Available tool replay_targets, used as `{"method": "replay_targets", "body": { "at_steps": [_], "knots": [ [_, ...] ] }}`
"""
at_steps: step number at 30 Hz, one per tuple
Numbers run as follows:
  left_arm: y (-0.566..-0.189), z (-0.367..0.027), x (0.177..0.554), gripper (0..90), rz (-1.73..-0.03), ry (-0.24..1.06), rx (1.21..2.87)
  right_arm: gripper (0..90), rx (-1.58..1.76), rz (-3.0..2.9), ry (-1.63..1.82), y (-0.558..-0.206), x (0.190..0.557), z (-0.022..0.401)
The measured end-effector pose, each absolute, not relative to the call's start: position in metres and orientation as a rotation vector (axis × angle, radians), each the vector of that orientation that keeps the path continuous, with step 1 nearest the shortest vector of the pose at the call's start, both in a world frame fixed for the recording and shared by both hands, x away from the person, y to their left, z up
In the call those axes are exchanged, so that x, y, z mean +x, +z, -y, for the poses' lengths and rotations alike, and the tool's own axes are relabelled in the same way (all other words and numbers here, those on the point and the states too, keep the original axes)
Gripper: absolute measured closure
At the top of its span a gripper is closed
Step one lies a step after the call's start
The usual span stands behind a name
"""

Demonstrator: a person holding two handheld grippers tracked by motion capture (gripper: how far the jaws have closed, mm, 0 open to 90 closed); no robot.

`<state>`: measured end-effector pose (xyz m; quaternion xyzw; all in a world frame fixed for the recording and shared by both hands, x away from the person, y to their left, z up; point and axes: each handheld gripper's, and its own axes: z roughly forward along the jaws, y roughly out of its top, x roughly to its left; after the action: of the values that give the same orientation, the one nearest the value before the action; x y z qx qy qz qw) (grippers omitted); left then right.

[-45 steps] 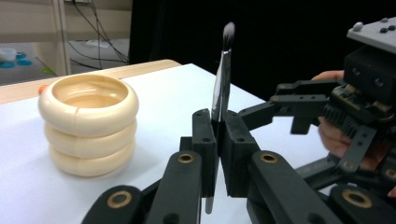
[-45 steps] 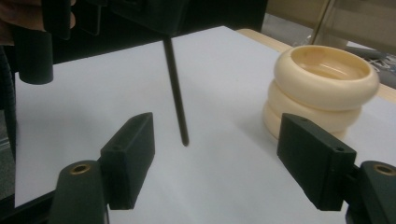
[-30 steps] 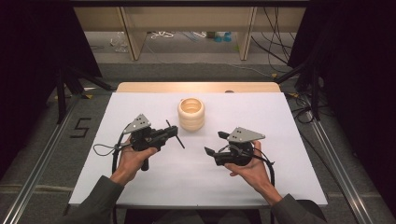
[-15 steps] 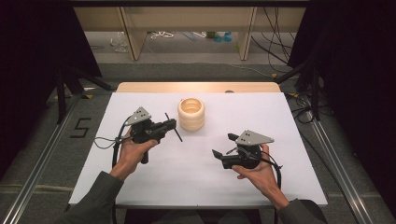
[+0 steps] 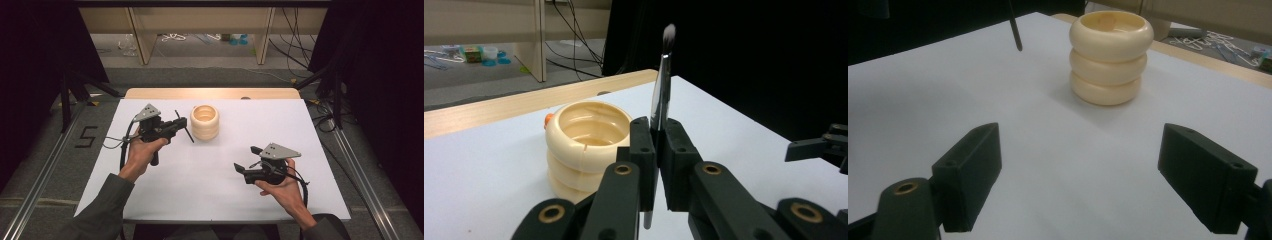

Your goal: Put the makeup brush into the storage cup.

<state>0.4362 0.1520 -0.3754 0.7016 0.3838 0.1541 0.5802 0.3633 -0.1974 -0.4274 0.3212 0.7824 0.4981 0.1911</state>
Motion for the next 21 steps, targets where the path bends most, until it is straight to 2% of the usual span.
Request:
{"method": "replay_targets", "body": {
  "at_steps": [21],
  "knots": [
    [-0.356, -0.143, 0.478, 84.7, -0.938, 0.339, 1.650, 19.3, 0.921, -2.186, 1.395, -0.430, 0.358, 0.204]
  ]
}}
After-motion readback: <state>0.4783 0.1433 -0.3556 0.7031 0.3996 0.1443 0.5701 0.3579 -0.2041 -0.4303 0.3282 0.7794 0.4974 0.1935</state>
